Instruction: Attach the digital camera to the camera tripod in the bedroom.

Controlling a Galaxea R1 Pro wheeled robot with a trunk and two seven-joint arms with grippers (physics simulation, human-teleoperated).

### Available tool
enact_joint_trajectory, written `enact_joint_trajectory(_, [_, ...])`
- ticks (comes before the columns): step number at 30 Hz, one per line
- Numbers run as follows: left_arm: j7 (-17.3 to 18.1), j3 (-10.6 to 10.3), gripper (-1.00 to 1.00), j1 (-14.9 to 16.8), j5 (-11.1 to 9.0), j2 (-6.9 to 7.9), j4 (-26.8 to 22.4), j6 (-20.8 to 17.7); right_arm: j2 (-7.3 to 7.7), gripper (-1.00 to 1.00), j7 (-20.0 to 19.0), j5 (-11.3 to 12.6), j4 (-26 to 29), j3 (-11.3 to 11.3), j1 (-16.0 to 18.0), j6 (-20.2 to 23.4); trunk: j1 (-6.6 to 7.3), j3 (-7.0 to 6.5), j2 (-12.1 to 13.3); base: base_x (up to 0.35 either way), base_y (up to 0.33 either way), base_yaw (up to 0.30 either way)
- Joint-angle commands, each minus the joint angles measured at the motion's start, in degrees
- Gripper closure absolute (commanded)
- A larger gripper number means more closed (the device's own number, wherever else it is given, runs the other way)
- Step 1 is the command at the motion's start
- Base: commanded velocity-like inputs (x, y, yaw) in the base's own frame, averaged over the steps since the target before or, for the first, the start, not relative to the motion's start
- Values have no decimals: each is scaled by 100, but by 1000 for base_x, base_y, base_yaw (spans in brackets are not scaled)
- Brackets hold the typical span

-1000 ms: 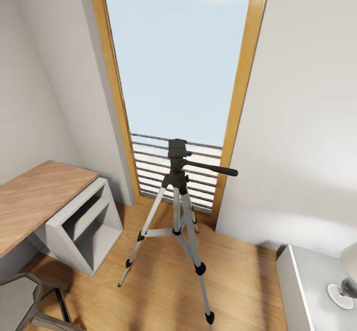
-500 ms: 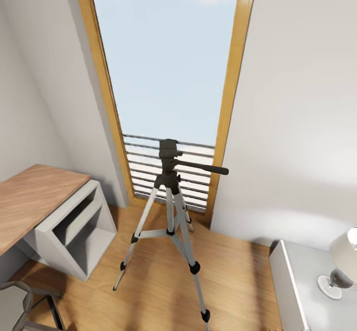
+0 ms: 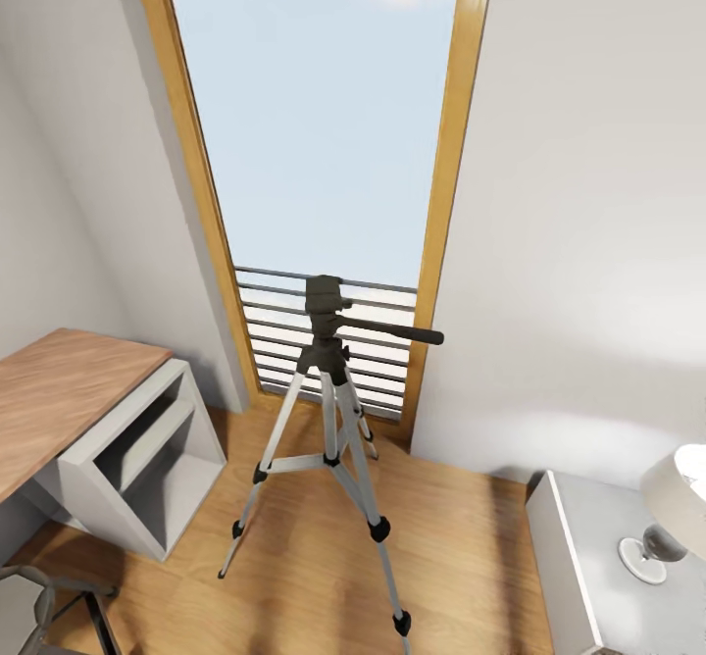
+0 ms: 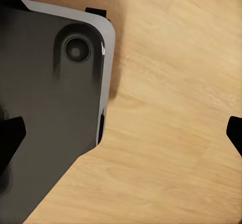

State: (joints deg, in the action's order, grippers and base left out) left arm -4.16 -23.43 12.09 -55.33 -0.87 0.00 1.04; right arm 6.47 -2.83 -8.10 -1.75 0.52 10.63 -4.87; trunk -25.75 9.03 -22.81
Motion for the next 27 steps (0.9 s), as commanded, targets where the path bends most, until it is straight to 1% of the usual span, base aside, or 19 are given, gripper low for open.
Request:
enact_joint_trajectory(1, [-23,-48,100,4,-39,-2,0,11,3,-100,-11,-42,-19,9,9,-34,-3,11,-11,0,0,-4])
enact_joint_trajectory(9, [-23,-50,100,4,-39,-3,0,11,19,-100,-54,-43,-19,9,9,-25,-3,11,-11,0,19,-1])
enact_joint_trajectory(19, [-23,-48,100,4,-39,-2,0,3,19,-100,-63,-43,-19,7,9,-15,-3,11,-11,0,154,0])
enact_joint_trajectory(27, [-23,-48,100,4,-39,-1,0,2,13,-100,-60,-43,-19,8,9,-14,-3,11,-11,0,39,0])
